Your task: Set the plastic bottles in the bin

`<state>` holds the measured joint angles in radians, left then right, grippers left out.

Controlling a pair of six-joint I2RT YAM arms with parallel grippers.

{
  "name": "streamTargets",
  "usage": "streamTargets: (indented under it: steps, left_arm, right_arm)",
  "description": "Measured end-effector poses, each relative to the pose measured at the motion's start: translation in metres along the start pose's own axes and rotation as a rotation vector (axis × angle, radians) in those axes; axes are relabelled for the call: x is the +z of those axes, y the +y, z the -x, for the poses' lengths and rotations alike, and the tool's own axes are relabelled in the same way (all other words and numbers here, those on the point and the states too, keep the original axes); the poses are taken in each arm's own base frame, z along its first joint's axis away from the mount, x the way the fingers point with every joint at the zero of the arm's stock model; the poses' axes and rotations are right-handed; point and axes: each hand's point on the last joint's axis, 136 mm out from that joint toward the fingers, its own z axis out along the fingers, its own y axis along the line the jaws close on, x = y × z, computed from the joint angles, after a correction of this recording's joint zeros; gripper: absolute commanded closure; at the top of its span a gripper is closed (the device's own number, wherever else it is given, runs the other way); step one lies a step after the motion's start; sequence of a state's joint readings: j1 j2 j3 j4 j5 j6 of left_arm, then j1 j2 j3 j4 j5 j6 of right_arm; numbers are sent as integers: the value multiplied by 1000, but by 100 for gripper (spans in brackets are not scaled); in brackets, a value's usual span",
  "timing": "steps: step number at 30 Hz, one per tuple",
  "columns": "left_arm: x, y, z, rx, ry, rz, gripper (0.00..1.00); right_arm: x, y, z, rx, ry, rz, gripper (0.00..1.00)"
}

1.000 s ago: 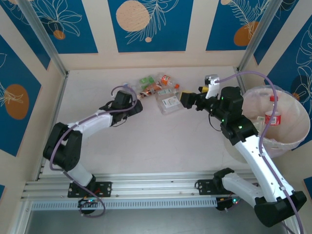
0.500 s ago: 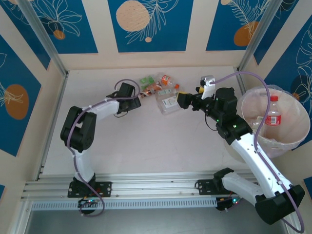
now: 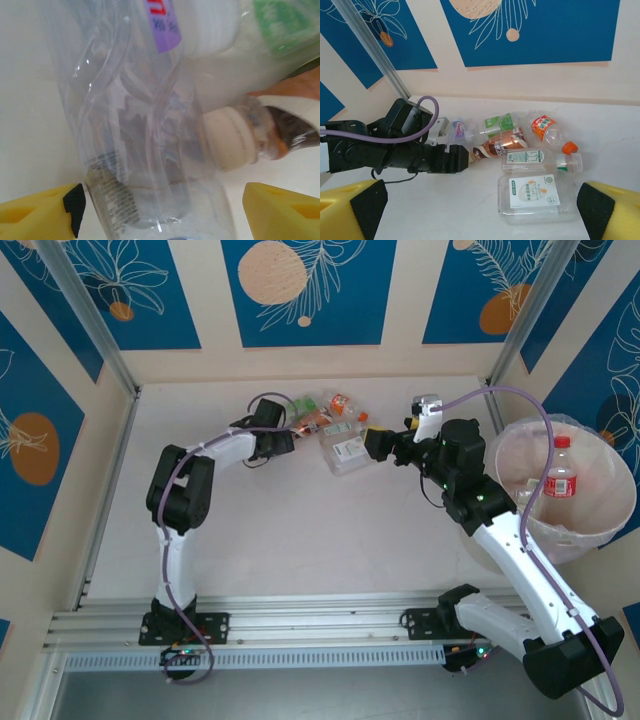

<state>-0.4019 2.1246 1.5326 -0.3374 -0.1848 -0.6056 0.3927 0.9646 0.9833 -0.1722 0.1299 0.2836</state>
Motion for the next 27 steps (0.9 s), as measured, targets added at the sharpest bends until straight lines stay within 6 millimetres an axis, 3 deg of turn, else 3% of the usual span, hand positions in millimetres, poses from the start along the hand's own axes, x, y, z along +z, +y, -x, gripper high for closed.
streamTargets:
  steps: [5, 10, 18, 27]
  left_arm:
    - [3, 7, -5, 7, 4, 27, 36]
    - [-2, 20, -24, 25, 16, 31, 44]
    - [-57, 32, -44, 29, -61, -81, 59]
    - [-104, 8, -55, 66, -138, -352, 66]
  right_arm:
    - [0, -2, 0, -4, -1, -10, 0]
    - [1, -4, 0, -3, -2, -21, 1]
    - [8, -13, -14, 25, 29, -52, 0]
    - [11, -18, -11, 65, 12, -66, 0]
